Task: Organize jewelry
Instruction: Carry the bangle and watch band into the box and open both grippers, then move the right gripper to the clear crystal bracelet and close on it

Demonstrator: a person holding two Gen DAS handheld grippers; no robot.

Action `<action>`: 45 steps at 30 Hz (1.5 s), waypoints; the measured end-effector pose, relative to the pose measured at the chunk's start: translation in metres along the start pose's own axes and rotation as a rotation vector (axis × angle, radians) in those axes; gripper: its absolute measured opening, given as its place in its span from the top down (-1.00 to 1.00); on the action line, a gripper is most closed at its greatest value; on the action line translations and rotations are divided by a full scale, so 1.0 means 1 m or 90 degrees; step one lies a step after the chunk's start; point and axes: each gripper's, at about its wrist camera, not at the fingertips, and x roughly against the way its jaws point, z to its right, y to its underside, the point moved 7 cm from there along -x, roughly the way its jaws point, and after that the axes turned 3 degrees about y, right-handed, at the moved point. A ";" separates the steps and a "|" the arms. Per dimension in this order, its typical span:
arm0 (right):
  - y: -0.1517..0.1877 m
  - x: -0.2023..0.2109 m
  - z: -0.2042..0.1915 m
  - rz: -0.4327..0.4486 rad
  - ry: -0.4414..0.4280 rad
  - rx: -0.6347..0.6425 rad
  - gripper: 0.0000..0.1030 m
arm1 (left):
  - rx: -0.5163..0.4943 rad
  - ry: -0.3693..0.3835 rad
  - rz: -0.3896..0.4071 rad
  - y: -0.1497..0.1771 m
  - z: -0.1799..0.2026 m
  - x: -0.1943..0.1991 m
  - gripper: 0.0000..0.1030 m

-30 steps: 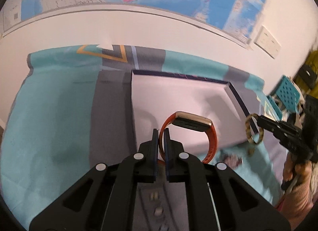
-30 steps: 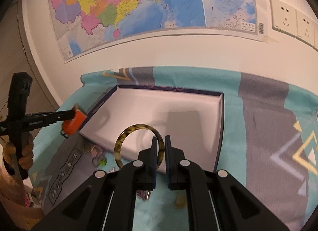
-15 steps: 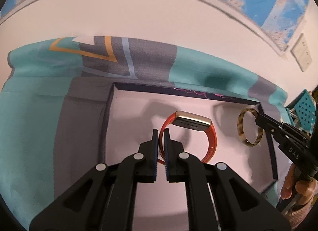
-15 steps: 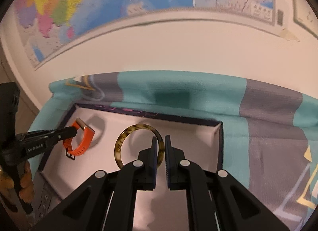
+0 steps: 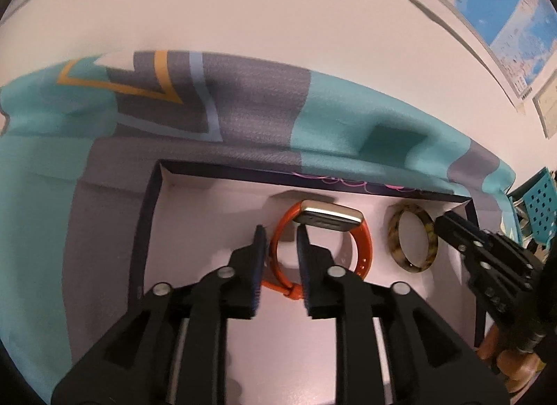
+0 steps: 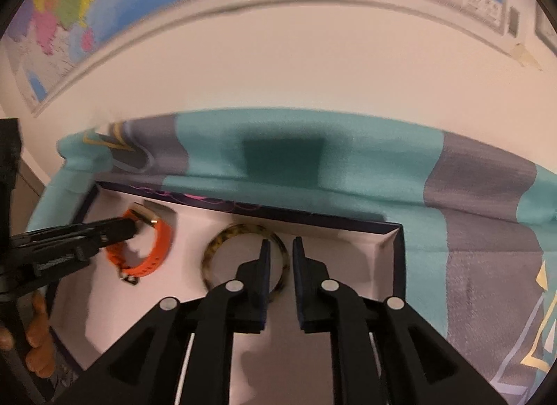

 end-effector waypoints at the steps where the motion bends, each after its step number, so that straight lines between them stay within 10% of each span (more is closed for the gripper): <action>1: 0.002 0.010 -0.001 0.014 -0.006 0.003 0.69 | -0.011 0.002 0.014 0.001 0.003 0.006 0.30; 4: 0.009 0.046 -0.002 0.061 -0.033 0.023 0.47 | -0.058 -0.017 0.083 0.005 0.010 0.035 -0.13; 11: 0.063 0.105 0.006 0.094 -0.072 0.060 0.34 | -0.171 -0.026 0.176 0.047 0.024 0.101 -0.22; 21: 0.148 0.127 -0.035 0.054 -0.130 0.147 0.34 | -0.195 0.005 0.157 0.125 0.000 0.123 -0.24; 35: 0.159 0.087 -0.086 0.019 -0.120 0.228 0.34 | -0.205 0.018 0.148 0.162 0.008 0.124 -0.31; 41: 0.162 0.089 -0.085 0.019 -0.140 0.215 0.99 | -0.206 0.020 0.139 0.170 0.005 0.121 -0.32; 45: 0.159 0.095 -0.084 0.030 -0.151 0.207 0.99 | -0.212 0.023 0.134 0.175 0.004 0.121 -0.32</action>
